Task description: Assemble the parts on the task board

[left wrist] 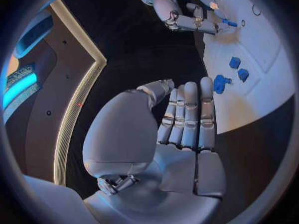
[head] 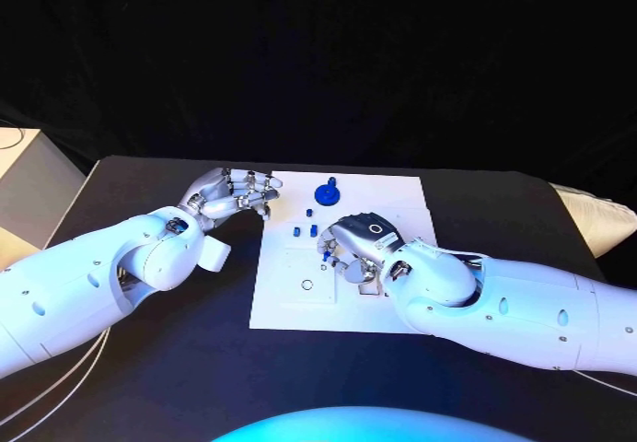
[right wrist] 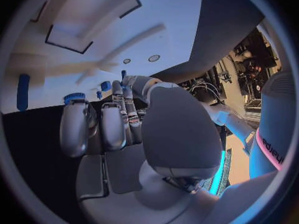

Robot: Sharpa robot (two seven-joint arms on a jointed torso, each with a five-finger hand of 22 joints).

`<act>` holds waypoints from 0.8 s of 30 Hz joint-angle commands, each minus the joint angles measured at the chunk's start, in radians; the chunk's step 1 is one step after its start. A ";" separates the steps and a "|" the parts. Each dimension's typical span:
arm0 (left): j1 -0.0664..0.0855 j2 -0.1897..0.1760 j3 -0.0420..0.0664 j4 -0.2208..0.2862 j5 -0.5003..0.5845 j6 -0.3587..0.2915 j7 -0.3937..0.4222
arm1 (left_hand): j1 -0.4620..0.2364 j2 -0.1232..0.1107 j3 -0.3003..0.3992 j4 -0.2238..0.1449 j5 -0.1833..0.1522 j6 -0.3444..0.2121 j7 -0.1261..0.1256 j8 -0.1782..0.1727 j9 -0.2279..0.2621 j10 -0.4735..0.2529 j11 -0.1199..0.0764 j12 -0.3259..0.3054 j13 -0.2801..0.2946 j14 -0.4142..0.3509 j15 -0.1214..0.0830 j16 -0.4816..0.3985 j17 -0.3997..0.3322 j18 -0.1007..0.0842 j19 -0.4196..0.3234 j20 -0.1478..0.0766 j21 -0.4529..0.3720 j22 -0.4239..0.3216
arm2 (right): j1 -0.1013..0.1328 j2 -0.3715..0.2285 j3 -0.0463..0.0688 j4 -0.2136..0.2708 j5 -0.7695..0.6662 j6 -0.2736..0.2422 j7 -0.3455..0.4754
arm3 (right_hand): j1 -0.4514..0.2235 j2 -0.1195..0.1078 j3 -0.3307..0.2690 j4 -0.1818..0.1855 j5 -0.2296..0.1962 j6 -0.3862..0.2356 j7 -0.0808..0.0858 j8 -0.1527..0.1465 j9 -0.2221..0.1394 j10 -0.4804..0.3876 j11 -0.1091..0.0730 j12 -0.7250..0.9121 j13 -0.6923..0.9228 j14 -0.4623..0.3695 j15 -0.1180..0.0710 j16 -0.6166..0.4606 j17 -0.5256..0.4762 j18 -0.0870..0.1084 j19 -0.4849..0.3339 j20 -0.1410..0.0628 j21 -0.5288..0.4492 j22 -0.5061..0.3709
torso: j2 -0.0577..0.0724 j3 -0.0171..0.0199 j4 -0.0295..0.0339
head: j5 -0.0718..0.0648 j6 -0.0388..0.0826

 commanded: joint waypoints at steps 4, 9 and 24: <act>0.000 0.003 0.001 0.002 0.007 0.003 0.005 | 0.004 0.007 -0.006 0.003 0.004 0.002 0.002 0.000 -0.001 -0.001 0.003 -0.003 -0.002 0.001 0.000 -0.006 -0.001 0.014 0.008 -0.002 -0.004 -0.001 | -0.011 0.008 -0.002 -0.008 -0.033 0.019 -0.015 | -0.009 -0.001 -0.001 -0.006 0.003 0.005 0.005 0.005 0.001 0.005 0.003 -0.002 0.001 0.028 -0.006 -0.004 0.000 0.000 0.018 -0.003 -0.006 0.101 | -0.001 0.0006 -0.0007 | 0.005 -0.006; 0.000 0.002 0.001 0.002 0.007 0.004 0.004 | 0.004 0.007 -0.006 0.003 0.004 0.002 0.002 0.000 -0.001 -0.001 0.003 -0.003 -0.002 0.001 0.000 -0.006 -0.001 0.014 0.008 -0.002 -0.004 -0.001 | -0.015 0.014 -0.004 -0.014 -0.038 0.020 -0.019 | -0.009 0.000 0.000 -0.007 0.003 0.004 0.006 0.005 0.002 0.005 0.003 -0.003 0.000 0.028 -0.006 -0.003 0.000 0.000 0.018 -0.003 -0.005 0.101 | 0.000 0.0004 0.0005 | 0.006 -0.009; 0.000 0.001 0.001 0.002 0.007 0.006 0.002 | 0.004 0.007 -0.006 0.003 0.004 0.002 0.002 0.000 -0.001 -0.001 0.003 -0.003 -0.002 0.001 0.000 -0.006 -0.001 0.014 0.008 -0.002 -0.004 -0.001 | -0.020 0.020 -0.006 -0.013 -0.047 0.019 -0.022 | -0.009 0.000 0.000 -0.007 0.003 0.004 0.006 0.005 0.002 0.005 0.003 -0.003 0.000 0.028 -0.006 -0.003 0.000 0.000 0.018 -0.003 -0.005 0.101 | 0.000 0.0009 -0.0003 | 0.011 -0.018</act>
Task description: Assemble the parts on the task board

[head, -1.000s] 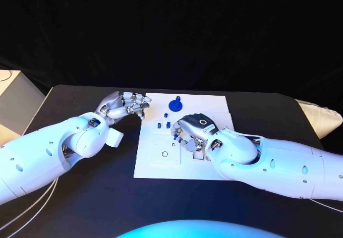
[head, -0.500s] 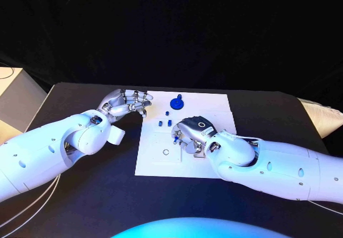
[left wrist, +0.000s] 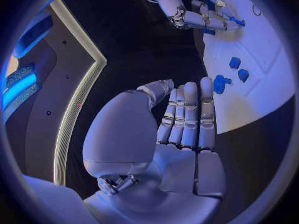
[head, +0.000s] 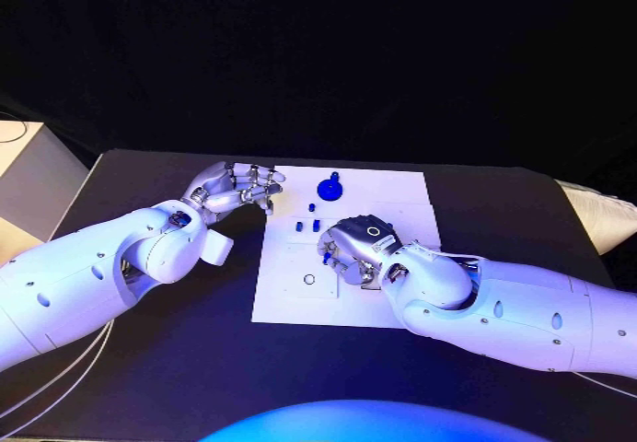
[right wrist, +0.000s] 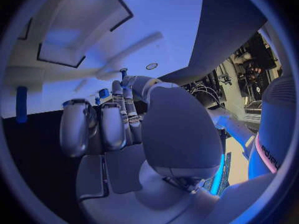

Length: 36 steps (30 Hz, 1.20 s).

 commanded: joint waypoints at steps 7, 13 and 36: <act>0.000 0.001 0.001 0.002 0.007 0.007 0.003 | 0.004 0.007 -0.006 0.003 0.004 0.002 0.002 0.000 -0.001 -0.001 0.003 -0.003 -0.001 0.001 0.000 -0.006 -0.001 0.014 0.008 -0.002 -0.004 -0.001 | -0.003 0.003 -0.002 -0.003 -0.021 0.027 -0.007 | -0.011 -0.001 0.001 -0.010 0.004 0.005 0.006 0.006 0.002 0.008 0.002 -0.002 0.000 0.028 -0.006 -0.002 0.001 0.000 0.019 -0.003 -0.004 0.102 | 0.000 -0.0006 0.0001 | 0.003 -0.005; 0.000 0.002 0.001 0.000 0.007 0.007 0.002 | 0.004 0.007 -0.006 0.003 0.004 0.002 0.002 0.000 -0.001 -0.001 0.003 -0.003 -0.001 0.001 0.000 -0.006 -0.001 0.014 0.008 -0.002 -0.004 -0.001 | -0.004 0.004 -0.004 -0.006 -0.026 0.039 -0.012 | -0.012 -0.001 0.001 -0.010 0.004 0.005 0.006 0.006 0.002 0.009 0.002 -0.003 -0.001 0.028 -0.006 -0.003 0.000 0.000 0.019 -0.003 -0.005 0.102 | 0.000 -0.0008 0.0002 | 0.003 -0.008; 0.000 0.002 0.001 -0.001 0.007 0.007 0.002 | 0.004 0.007 -0.009 0.005 0.004 0.002 0.003 0.000 -0.001 -0.002 0.003 -0.004 -0.003 0.001 0.001 -0.008 -0.002 0.014 0.010 -0.002 -0.008 -0.004 | -0.012 0.013 -0.007 -0.011 -0.036 0.051 -0.002 | -0.061 -0.041 -0.011 -0.007 -0.017 -0.034 0.014 -0.026 -0.005 -0.025 0.014 -0.015 -0.018 0.031 0.006 0.005 0.004 0.007 0.006 0.005 -0.047 0.085 | -0.001 -0.0007 -0.0005 | 0.003 -0.015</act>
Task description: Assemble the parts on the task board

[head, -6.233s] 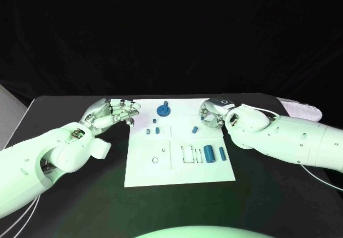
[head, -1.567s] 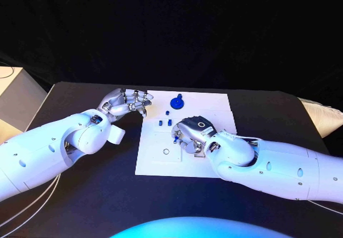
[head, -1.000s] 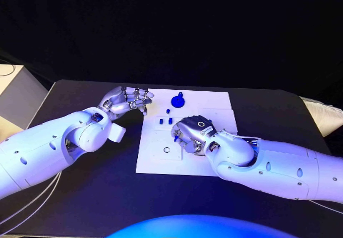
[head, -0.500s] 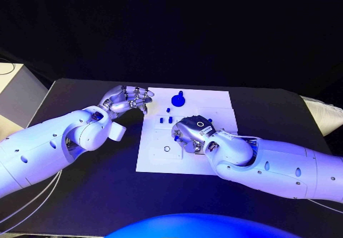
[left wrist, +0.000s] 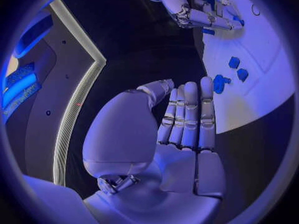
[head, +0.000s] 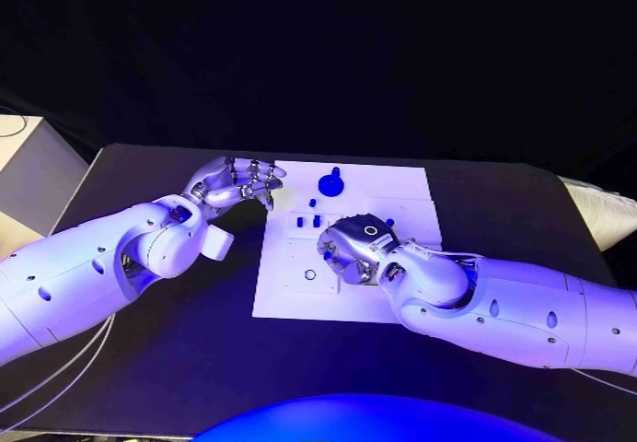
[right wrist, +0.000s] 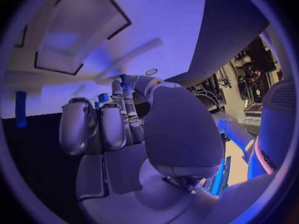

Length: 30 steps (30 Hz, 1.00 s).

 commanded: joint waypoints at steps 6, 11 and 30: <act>0.000 0.002 0.001 0.001 0.007 0.007 0.005 | 0.005 0.008 -0.005 0.001 0.004 0.002 0.002 0.000 -0.002 -0.002 0.003 -0.004 -0.002 0.001 0.001 -0.004 -0.001 0.014 0.007 0.002 -0.005 -0.002 | -0.003 -0.004 -0.003 0.000 -0.009 0.020 0.006 | -0.028 -0.011 -0.042 0.001 -0.070 -0.084 -0.008 -0.062 -0.029 -0.099 0.009 -0.003 -0.022 0.003 0.013 -0.053 -0.069 0.032 -0.037 0.015 -0.159 0.016 | 0.000 0.0008 -0.0002 | 0.000 0.000; 0.000 0.001 0.001 0.001 0.007 0.007 0.005 | 0.005 0.008 -0.005 0.001 0.004 0.002 0.002 0.000 -0.002 -0.002 0.003 -0.004 -0.002 0.001 0.001 -0.004 -0.001 0.014 0.007 0.002 -0.005 -0.002 | -0.003 -0.009 -0.003 0.001 -0.008 -0.006 0.001 | -0.006 -0.003 -0.101 0.000 -0.072 -0.123 -0.011 -0.095 -0.046 -0.167 0.020 0.007 -0.034 -0.059 0.023 -0.165 -0.204 0.059 -0.095 0.025 -0.342 -0.073 | 0.000 0.0013 -0.0002 | 0.000 0.001; 0.000 0.002 0.001 -0.005 0.007 0.014 0.002 | 0.006 0.010 -0.006 0.001 0.004 0.002 0.003 0.000 -0.002 -0.002 0.003 -0.004 -0.002 0.001 0.000 -0.005 -0.002 0.014 0.008 0.002 -0.007 -0.004 | 0.008 -0.088 0.008 0.061 0.062 -0.192 0.031 | 0.045 0.015 -0.185 0.053 -0.062 -0.121 0.008 -0.113 -0.062 -0.183 0.016 0.098 -0.026 -0.045 0.022 -0.145 -0.212 0.056 -0.070 0.021 -0.335 -0.075 | -0.002 0.0009 -0.0002 | -0.007 0.012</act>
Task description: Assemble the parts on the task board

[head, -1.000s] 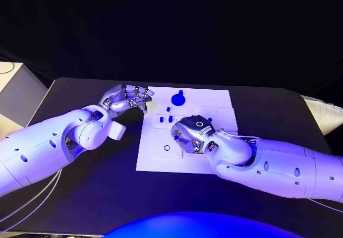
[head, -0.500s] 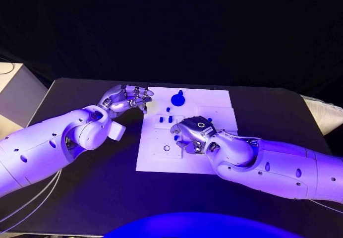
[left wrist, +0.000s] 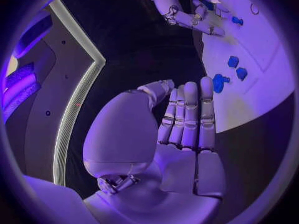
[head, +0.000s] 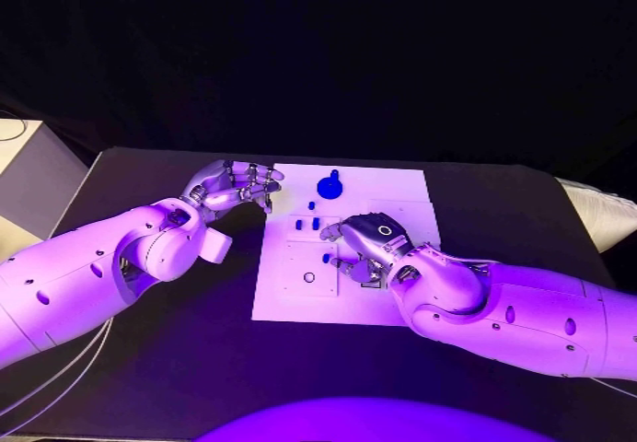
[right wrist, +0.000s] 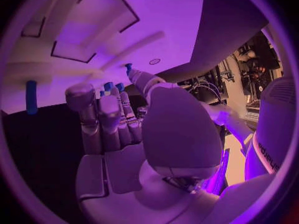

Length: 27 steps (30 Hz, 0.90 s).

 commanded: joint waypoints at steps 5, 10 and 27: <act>0.000 0.000 0.001 -0.007 0.007 0.014 0.006 | 0.000 0.005 -0.007 0.002 0.004 0.001 0.003 0.000 -0.002 -0.003 0.003 -0.005 -0.002 0.001 0.001 -0.006 -0.001 0.014 0.009 0.002 -0.005 -0.002 | 0.041 -0.064 0.014 0.016 0.170 -0.085 0.103 | 0.012 -0.012 0.048 0.030 0.009 0.021 0.015 0.000 -0.005 0.055 -0.010 0.048 0.002 0.047 -0.009 0.060 0.060 -0.011 0.050 -0.012 0.106 0.052 | -0.003 -0.0005 -0.0032 | -0.008 0.011; 0.000 0.000 0.001 -0.016 0.007 0.013 0.007 | 0.000 0.005 -0.007 0.002 0.004 0.001 0.003 0.000 -0.002 -0.003 0.003 -0.005 -0.002 0.001 0.001 -0.006 -0.001 0.014 0.009 0.002 -0.005 -0.002 | 0.083 -0.113 0.022 0.000 0.308 0.011 0.236 | 0.018 -0.012 0.065 0.032 0.011 0.023 0.014 -0.001 -0.007 0.051 -0.010 0.050 -0.001 0.061 -0.011 0.089 0.096 -0.019 0.064 -0.011 0.150 0.075 | -0.005 -0.0006 -0.0025 | -0.015 0.020; -0.001 0.005 0.000 -0.021 0.007 0.014 0.006 | -0.001 0.004 -0.009 0.003 0.004 0.000 0.003 -0.001 -0.002 -0.003 0.004 -0.005 -0.003 0.001 0.001 -0.007 -0.001 0.014 0.009 0.003 -0.007 -0.003 | 0.134 -0.199 0.030 -0.037 0.265 0.237 0.248 | 0.002 -0.031 0.007 0.040 0.063 0.031 0.003 0.004 -0.005 0.041 -0.014 0.058 -0.003 0.077 -0.012 0.129 0.139 -0.028 0.083 -0.014 0.210 0.108 | -0.002 -0.0014 -0.0017 | -0.042 0.036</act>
